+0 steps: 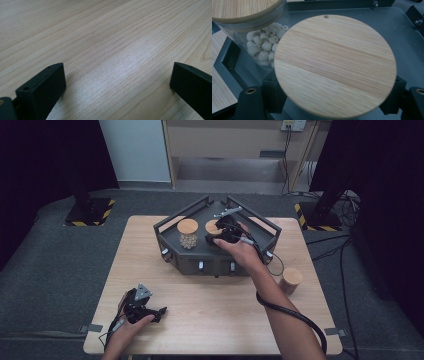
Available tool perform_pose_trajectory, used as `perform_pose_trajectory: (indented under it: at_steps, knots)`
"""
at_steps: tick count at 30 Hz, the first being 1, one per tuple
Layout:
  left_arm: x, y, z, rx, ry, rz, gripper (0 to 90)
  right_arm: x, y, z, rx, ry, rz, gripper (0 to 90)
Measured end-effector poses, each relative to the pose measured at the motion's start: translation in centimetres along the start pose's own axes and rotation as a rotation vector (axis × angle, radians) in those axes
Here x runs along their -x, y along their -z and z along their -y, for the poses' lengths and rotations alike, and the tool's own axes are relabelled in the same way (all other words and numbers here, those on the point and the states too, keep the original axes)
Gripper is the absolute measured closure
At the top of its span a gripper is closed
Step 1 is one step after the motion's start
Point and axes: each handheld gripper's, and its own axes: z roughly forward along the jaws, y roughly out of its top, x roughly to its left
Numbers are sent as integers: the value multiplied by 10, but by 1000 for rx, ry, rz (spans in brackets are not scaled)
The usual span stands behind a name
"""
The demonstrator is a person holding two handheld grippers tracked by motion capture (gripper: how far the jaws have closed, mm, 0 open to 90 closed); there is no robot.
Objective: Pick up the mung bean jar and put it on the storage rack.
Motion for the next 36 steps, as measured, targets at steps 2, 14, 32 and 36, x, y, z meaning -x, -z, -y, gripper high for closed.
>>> perform_pose_trajectory:
  at_steps: [2,14,32,36]
  knots:
    - [0,0,0,0,0,0,0,0,0,2,5,0,1,253]
    - [0,0,0,0,0,0,0,-1,0,6,22,1,4,252]
    - [0,0,0,2,2,0,0,-3,6,12,34,12,10,90]
    - [0,0,0,0,1,0,0,-1,14,17,54,6,-3,83]
